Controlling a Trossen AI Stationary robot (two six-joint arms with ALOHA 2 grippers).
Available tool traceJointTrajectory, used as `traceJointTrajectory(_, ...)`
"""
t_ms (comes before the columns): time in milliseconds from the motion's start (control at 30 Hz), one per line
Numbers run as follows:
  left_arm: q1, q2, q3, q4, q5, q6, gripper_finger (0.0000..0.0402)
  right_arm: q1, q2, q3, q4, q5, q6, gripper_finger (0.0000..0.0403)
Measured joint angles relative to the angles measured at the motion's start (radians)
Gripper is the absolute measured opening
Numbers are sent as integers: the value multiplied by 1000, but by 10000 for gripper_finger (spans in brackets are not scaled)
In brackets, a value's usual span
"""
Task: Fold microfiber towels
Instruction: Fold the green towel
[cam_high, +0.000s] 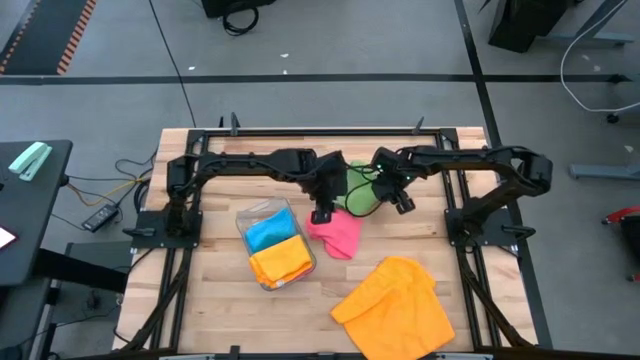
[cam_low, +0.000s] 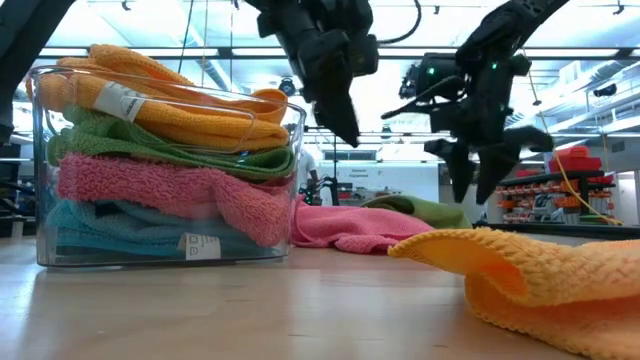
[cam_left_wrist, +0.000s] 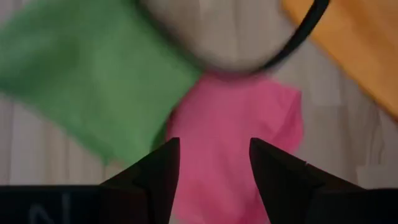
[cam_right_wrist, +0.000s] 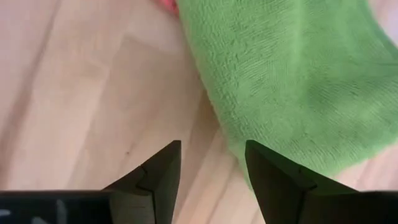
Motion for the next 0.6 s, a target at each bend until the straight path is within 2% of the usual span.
traceJointTrajectory(167, 20, -30, 14, -121, -60, -57, 181, 5, -72, 7, 9, -63, 214, 185)
traceJointTrajectory(267, 26, -72, 3, -122, -125, -62, 165, -8, -102, -32, 76, -76, 289, 183)
traceJointTrajectory(367, 24, -106, -33, -106, -161, -68, 148, -38, -113, -80, 208, -80, 391, 183)
traceJointTrajectory(500, 11, -122, -56, -110, -160, -122, 130, -103, -96, -94, 408, -81, 524, 182)
traceJointTrajectory(600, -6, -128, -57, -141, -157, -149, 123, -178, -44, -69, 443, -128, 580, 182)
